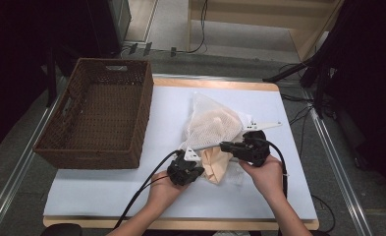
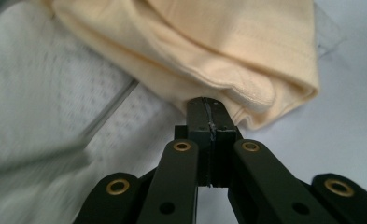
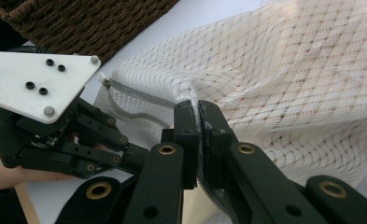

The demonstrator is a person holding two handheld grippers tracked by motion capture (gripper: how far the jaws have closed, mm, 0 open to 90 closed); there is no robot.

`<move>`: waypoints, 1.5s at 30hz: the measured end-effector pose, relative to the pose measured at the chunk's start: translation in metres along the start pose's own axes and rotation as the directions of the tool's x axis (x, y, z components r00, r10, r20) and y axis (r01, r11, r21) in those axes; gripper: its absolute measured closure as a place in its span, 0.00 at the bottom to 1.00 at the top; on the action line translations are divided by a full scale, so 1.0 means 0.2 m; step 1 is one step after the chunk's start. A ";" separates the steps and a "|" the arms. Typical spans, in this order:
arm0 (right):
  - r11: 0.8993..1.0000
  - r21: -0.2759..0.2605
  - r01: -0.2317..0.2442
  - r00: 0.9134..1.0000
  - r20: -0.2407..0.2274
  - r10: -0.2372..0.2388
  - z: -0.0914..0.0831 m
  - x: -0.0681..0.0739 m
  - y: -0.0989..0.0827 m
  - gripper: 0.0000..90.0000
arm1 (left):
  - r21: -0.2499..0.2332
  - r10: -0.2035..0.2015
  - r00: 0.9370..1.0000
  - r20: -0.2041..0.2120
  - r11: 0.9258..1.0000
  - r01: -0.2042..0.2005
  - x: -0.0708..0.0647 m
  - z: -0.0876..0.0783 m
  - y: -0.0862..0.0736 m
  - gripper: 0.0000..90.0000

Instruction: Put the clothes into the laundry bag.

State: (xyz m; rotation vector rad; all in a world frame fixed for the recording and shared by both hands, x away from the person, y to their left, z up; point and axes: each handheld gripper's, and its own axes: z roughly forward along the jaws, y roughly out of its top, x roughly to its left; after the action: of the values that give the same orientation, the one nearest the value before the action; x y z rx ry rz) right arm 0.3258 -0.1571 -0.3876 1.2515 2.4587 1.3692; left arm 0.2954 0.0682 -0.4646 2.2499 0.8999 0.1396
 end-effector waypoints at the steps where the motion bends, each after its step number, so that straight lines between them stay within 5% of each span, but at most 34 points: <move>1: 1.000 0.001 0.000 1.000 0.000 0.000 0.00 0.00 0.00 0.98 | -0.008 0.000 1.000 0.003 1.000 0.000 -0.01 0.01 0.01 1.00; 12: 1.000 0.006 0.001 1.000 0.005 -0.001 -0.01 -0.01 -0.01 0.98 | 0.000 0.006 0.999 0.034 1.000 -0.006 -0.05 0.00 0.01 0.92; 21: 1.000 0.003 0.001 1.000 0.005 -0.001 -0.01 -0.01 -0.01 0.98 | -0.033 -0.027 0.999 0.045 0.999 0.029 -0.07 0.04 0.00 0.51; 25: 1.000 0.001 0.000 1.000 0.006 0.000 -0.01 -0.01 -0.01 0.98 | -0.054 -0.058 0.997 0.045 0.997 0.060 -0.09 0.07 0.02 0.41; 29: 1.000 0.000 -0.001 1.000 0.007 0.001 -0.01 -0.01 -0.01 0.98 | -0.061 -0.052 0.998 0.024 0.997 0.053 -0.12 0.10 0.04 0.46; 34: 1.000 -0.001 -0.001 1.000 0.005 0.001 -0.01 -0.01 -0.01 0.98 | -0.049 0.016 0.999 -0.037 0.999 -0.018 -0.13 0.11 0.05 0.73; 40: 1.000 -0.002 0.000 1.000 0.007 0.000 -0.01 -0.01 -0.01 0.97 | -0.006 -0.020 1.000 0.013 1.000 0.020 -0.09 0.09 0.08 0.89; 45: 1.000 -0.003 -0.003 1.000 0.007 0.003 -0.02 -0.01 -0.01 0.97 | -0.088 -0.034 0.999 0.012 0.996 0.035 -0.06 -0.04 0.14 0.90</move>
State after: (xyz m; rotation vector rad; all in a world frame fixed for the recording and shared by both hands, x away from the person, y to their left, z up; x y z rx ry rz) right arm 0.3253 -0.1612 -0.3872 1.2571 2.4503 1.3663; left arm 0.2999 0.0513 -0.4383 2.1509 0.9091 0.1493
